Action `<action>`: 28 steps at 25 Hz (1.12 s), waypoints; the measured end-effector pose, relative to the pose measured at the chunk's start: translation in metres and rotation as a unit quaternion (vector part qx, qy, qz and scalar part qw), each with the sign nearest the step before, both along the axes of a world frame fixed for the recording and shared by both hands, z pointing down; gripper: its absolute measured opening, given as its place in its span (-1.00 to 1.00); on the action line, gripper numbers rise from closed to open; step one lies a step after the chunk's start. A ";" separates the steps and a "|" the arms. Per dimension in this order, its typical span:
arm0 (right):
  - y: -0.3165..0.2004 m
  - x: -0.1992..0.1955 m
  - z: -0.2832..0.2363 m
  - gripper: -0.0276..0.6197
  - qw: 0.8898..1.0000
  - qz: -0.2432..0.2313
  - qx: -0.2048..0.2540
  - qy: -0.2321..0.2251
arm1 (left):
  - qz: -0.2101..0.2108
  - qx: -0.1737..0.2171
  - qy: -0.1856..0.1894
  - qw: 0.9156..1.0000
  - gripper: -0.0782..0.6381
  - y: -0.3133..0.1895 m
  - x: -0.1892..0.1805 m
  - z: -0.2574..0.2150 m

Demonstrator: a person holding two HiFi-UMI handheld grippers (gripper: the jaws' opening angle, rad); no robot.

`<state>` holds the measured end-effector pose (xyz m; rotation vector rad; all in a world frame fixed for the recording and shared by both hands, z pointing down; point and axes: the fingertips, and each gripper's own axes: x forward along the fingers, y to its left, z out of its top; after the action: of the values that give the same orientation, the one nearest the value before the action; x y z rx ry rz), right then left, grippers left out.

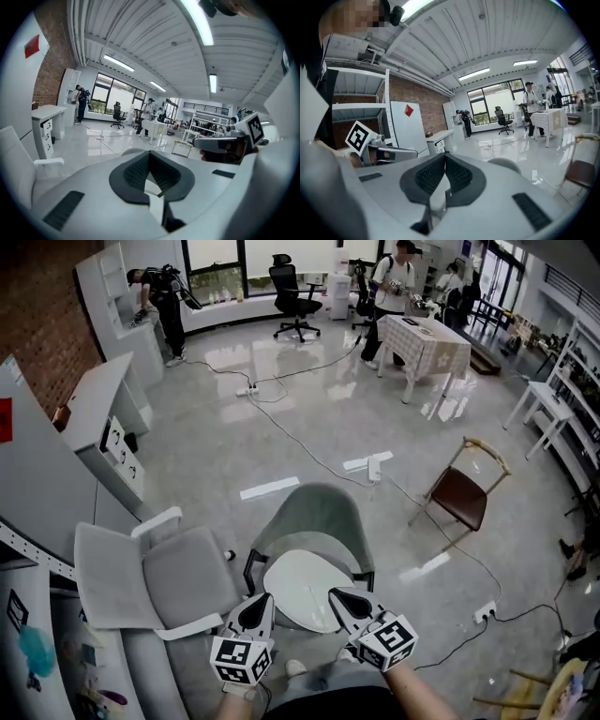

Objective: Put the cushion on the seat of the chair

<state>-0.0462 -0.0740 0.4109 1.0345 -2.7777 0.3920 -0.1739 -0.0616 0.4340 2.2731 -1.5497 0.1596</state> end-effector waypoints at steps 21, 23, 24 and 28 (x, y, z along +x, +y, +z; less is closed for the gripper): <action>-0.006 -0.059 -0.077 -0.88 0.988 -0.127 0.075 -0.046 | -0.118 0.106 -0.024 0.987 -0.75 0.021 -0.042 -0.084; -0.007 -0.065 -0.084 -0.88 0.986 -0.138 0.082 -0.047 | -0.127 0.106 -0.021 0.986 -0.75 0.020 -0.045 -0.086; -0.008 -0.067 -0.088 -0.88 0.985 -0.143 0.084 -0.048 | -0.131 0.105 -0.021 0.986 -0.75 0.019 -0.047 -0.088; -0.012 -0.071 -0.093 -0.88 0.983 -0.157 0.089 -0.046 | -0.140 0.114 -0.021 0.983 -0.75 0.017 -0.052 -0.093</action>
<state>-0.1176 -0.0855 0.3184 0.6020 -3.0349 0.1546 -0.2255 -0.0449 0.3414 2.1947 -1.9795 -0.0497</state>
